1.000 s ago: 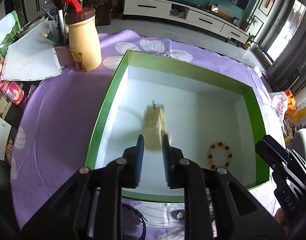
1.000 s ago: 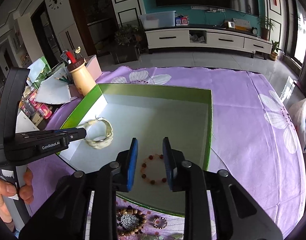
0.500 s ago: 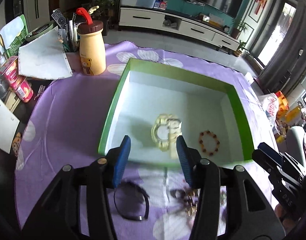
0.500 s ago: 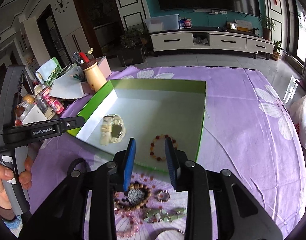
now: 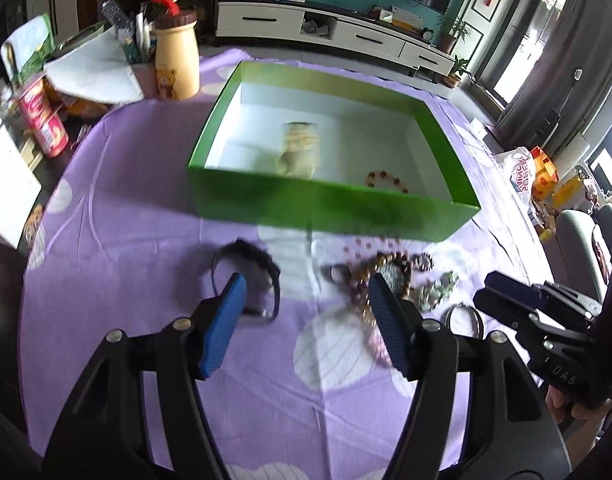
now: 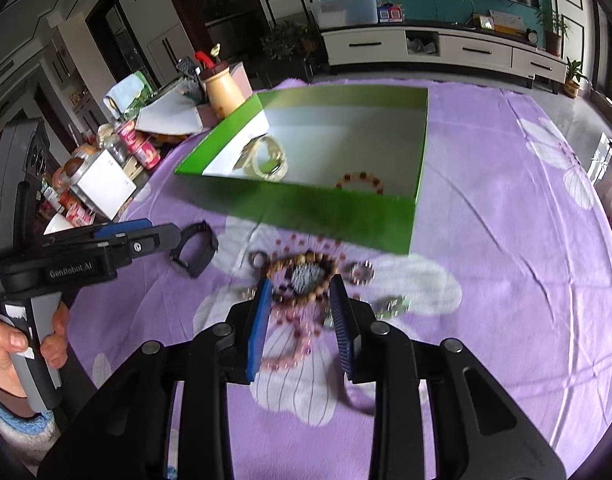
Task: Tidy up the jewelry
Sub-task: 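Move both tools back over the table toward the black watch and brooch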
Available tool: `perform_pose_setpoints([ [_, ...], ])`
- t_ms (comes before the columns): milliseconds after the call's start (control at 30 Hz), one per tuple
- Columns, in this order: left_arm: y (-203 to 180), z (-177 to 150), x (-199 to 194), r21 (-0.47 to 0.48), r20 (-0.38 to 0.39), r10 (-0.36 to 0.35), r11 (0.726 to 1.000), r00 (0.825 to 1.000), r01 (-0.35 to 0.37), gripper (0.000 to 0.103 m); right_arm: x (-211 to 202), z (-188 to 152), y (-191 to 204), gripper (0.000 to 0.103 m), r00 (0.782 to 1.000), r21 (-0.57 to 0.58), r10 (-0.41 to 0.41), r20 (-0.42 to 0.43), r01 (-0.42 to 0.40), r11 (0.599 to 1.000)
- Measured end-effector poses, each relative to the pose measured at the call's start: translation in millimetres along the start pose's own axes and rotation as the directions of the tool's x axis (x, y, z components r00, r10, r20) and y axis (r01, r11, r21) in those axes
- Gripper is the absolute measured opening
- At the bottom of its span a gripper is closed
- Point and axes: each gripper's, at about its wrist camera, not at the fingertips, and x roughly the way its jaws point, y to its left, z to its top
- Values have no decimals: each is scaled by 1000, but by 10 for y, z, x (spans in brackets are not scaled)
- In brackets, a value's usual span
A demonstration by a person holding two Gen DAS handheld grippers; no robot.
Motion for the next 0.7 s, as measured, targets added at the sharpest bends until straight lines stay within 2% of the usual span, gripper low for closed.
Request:
perform_pose_setpoints([
  [200, 292, -195, -93, -74, 8, 43, 996, 999, -42, 67, 85, -272, 85, 31, 999, -14, 25, -49, -26, 1000],
  [367, 595, -340, 11, -160, -37, 39, 986, 999, -45, 67, 273, -378, 264, 33, 997, -58, 35, -70, -39, 998],
  [433, 696, -399, 68, -193, -55, 31, 980, 998, -41, 67, 343, -377, 352, 37, 997, -80, 31, -65, -36, 996],
  [700, 814, -361, 154, -235, -61, 11, 972, 998, -25, 67, 558, -227, 476, 37, 999, -124, 8, -32, -12, 992],
])
